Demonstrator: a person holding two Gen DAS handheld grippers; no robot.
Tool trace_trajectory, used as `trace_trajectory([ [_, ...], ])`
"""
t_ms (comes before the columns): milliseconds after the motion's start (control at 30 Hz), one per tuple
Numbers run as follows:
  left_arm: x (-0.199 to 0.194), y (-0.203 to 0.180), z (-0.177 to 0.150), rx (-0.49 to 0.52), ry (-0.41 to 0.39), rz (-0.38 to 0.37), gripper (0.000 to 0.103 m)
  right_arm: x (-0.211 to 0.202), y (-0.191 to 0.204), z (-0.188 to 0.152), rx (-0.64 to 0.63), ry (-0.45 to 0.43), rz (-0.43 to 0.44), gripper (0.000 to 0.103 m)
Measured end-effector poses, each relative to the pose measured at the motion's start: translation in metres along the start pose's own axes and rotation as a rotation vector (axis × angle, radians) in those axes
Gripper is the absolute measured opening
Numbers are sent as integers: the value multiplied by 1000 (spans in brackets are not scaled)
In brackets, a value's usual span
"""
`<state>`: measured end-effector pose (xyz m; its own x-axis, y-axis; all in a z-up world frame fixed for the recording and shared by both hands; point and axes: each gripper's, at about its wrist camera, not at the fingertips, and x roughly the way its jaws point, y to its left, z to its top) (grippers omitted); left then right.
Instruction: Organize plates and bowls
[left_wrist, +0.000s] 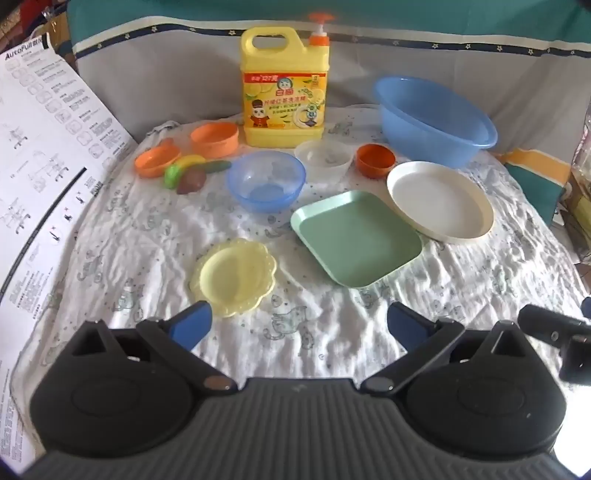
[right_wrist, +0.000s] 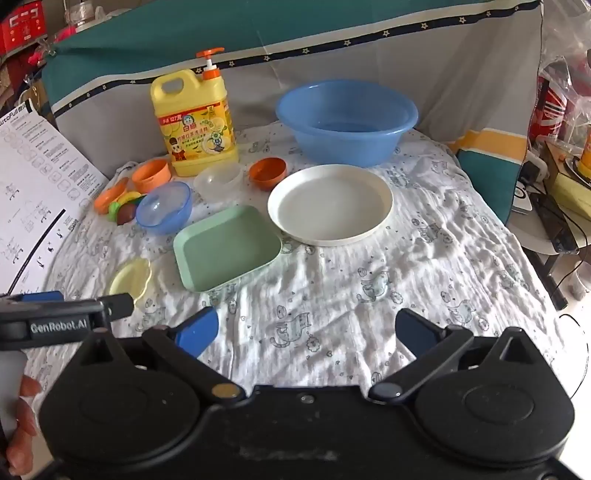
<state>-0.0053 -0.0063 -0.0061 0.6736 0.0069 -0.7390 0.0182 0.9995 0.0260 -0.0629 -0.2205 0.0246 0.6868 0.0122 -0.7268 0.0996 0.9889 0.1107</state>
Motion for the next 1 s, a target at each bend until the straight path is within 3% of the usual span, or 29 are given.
trace_trajectory([
  [133,3,9,6,-10,43,-22,103,0,-1,-1,-21,-9,-4,103],
  [1000,-3,17,1,-33,5,12,103,3,3,-2,-6,31,-21,103],
])
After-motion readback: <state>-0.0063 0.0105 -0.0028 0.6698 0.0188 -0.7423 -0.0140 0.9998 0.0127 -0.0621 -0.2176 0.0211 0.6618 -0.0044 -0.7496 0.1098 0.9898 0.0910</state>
